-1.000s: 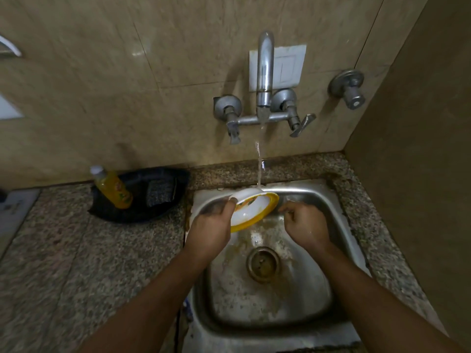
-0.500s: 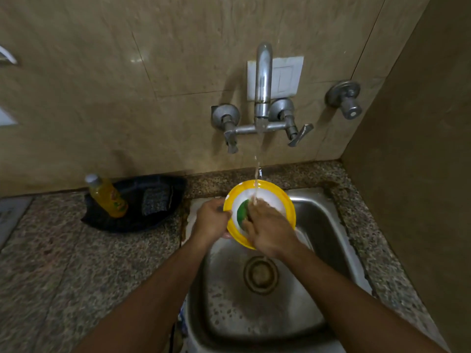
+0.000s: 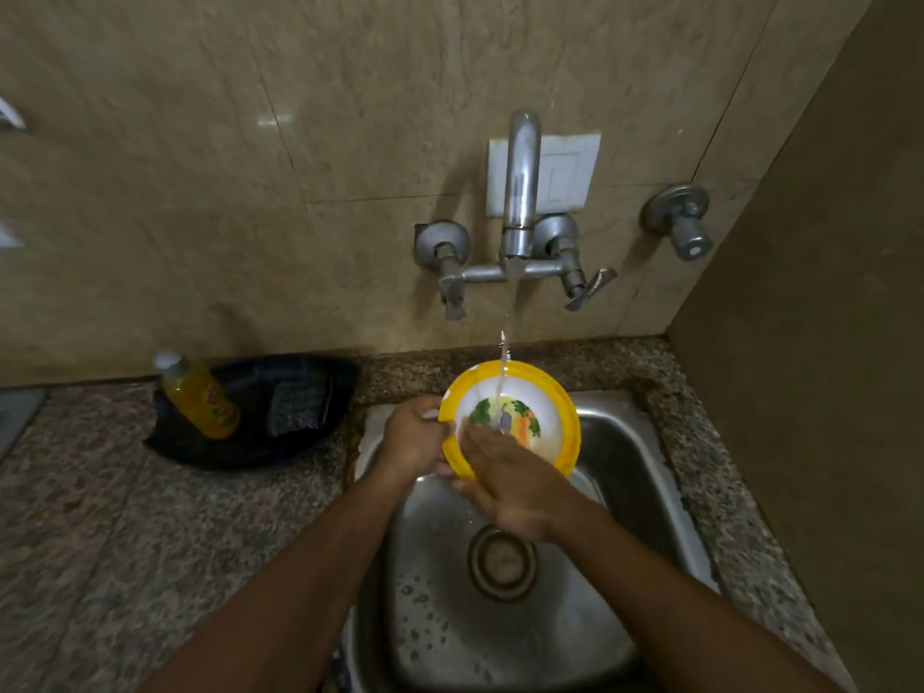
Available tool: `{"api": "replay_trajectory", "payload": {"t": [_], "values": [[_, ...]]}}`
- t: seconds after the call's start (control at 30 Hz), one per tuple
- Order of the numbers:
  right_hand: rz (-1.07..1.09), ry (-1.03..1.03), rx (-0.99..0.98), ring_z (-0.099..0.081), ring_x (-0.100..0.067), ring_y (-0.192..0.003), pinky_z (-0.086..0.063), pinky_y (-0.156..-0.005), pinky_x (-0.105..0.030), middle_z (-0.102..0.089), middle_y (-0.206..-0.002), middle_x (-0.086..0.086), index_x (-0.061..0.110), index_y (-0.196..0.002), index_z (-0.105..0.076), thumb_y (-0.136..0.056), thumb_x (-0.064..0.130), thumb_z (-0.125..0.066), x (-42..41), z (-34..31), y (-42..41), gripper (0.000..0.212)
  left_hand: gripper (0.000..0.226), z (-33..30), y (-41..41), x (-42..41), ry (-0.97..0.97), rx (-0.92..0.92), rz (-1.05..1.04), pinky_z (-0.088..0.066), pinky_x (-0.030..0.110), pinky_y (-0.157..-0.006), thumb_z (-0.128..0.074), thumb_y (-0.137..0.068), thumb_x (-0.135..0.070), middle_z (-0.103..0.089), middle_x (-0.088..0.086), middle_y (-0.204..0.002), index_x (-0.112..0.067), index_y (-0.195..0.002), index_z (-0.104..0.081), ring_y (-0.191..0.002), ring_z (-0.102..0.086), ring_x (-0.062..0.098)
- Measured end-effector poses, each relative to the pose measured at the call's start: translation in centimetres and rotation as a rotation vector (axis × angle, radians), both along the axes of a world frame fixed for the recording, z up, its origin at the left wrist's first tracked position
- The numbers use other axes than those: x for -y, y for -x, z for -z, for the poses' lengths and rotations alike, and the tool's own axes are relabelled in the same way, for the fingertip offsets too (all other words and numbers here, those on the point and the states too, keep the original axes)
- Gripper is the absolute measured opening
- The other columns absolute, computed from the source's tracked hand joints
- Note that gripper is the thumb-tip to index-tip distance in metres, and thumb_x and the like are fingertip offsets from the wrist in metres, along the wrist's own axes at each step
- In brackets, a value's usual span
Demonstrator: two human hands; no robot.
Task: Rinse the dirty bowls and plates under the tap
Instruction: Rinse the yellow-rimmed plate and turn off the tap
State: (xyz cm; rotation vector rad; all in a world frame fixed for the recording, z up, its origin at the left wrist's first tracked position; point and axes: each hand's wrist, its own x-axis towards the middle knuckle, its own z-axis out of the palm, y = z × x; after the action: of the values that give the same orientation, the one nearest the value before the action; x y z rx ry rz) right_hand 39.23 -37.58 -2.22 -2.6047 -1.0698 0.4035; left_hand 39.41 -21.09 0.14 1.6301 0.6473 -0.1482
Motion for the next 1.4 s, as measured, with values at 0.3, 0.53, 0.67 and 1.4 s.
{"api": "replay_trajectory", "payload": {"t": [0.3,0.53,0.67,1.4], "values": [[0.069,0.058,0.013,-0.008,-0.026,-0.149,-0.004,-0.120,-0.038,-0.010,-0.161,-0.014,0.008,-0.155,-0.012,-0.077,0.078,0.013,0.0,-0.2,-1.2,0.107,0.028,-0.5,-0.1,1.2,0.060,0.006,0.044,-0.057,0.038,-0.047,-0.053,-0.088,0.008,-0.068,0.020,-0.086,-0.016,-0.093,-0.068,-0.056,-0.064,0.027],[-0.025,0.168,0.231,-0.032,-0.029,-0.142,-0.019,-0.118,-0.044,-0.033,-0.155,-0.011,0.016,-0.147,-0.040,-0.094,0.060,-0.028,5.0,0.4,-1.2,0.069,0.027,0.3,1.2,0.7,0.079,0.057,-0.038,-0.058,0.037,-0.046,-0.058,-0.092,0.000,-0.069,0.012,-0.089,-0.026,-0.088,-0.064,-0.062,-0.066,0.026],[0.041,0.006,0.215,-0.025,-0.027,-0.145,-0.015,-0.117,-0.045,-0.036,-0.154,-0.004,0.026,-0.140,-0.048,-0.094,0.053,-0.031,2.8,-0.9,-0.9,0.056,0.025,-0.1,0.4,1.0,0.077,0.068,-0.130,-0.059,0.042,-0.049,-0.059,-0.090,0.002,-0.070,0.016,-0.087,-0.018,-0.100,-0.068,-0.064,-0.068,0.032],[0.540,0.058,0.186,-0.022,-0.034,-0.146,-0.018,-0.119,-0.045,-0.023,-0.157,-0.021,-0.001,-0.150,-0.024,-0.085,0.047,-0.025,2.1,1.8,0.3,0.080,0.033,2.6,0.4,4.2,-0.219,0.148,0.138,-0.038,0.023,-0.091,-0.041,-0.105,-0.021,-0.061,0.004,-0.113,-0.002,-0.121,-0.062,-0.110,-0.056,0.019]]}}
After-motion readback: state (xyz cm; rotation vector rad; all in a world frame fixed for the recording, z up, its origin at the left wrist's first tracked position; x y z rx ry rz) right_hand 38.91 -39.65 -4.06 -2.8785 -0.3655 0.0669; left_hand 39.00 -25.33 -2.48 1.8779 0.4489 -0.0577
